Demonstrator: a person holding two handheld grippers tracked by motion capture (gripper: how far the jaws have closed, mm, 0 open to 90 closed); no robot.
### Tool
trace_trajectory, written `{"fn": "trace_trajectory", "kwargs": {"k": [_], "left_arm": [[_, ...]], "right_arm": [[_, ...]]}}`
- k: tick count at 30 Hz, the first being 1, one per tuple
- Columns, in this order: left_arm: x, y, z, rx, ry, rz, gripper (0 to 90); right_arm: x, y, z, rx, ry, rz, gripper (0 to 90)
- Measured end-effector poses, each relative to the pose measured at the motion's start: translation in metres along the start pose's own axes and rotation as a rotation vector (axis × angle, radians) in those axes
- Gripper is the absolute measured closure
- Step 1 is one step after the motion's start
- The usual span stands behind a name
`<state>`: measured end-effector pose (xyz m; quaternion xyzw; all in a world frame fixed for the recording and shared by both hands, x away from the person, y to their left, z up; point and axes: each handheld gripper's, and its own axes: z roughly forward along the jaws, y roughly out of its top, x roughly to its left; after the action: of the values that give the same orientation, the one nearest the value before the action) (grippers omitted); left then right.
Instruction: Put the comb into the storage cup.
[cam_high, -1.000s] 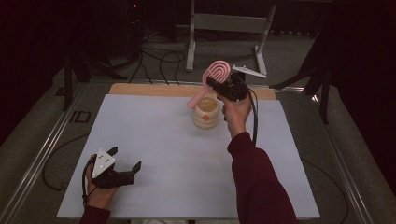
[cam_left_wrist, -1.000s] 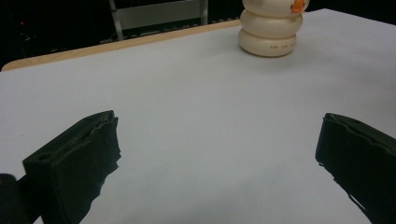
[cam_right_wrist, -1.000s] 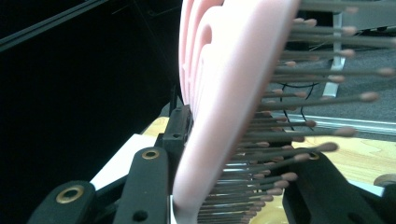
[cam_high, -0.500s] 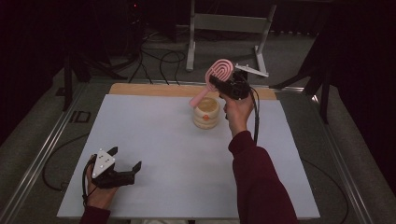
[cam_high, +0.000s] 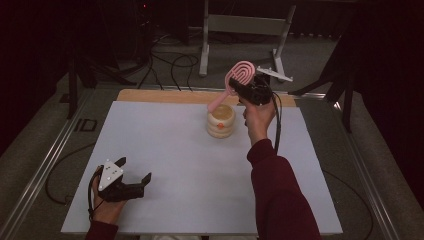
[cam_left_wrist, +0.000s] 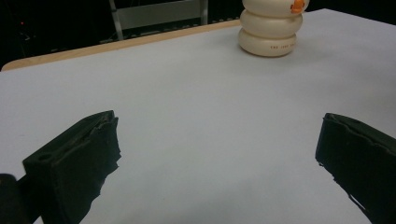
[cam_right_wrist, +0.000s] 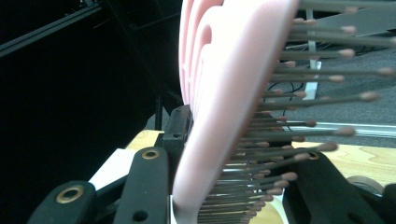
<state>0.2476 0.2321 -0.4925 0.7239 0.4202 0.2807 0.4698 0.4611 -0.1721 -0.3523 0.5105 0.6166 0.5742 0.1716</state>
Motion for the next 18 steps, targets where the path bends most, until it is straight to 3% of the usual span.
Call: {"fn": "trace_trajectory", "kwargs": {"k": [18], "left_arm": [[-0.0001, 0.0001, -0.0001, -0.002, 0.0, 0.002, 0.1]], "right_arm": [[-0.0087, -0.004, -0.0038, -0.009, -0.05, -0.001, 64.1]]}}
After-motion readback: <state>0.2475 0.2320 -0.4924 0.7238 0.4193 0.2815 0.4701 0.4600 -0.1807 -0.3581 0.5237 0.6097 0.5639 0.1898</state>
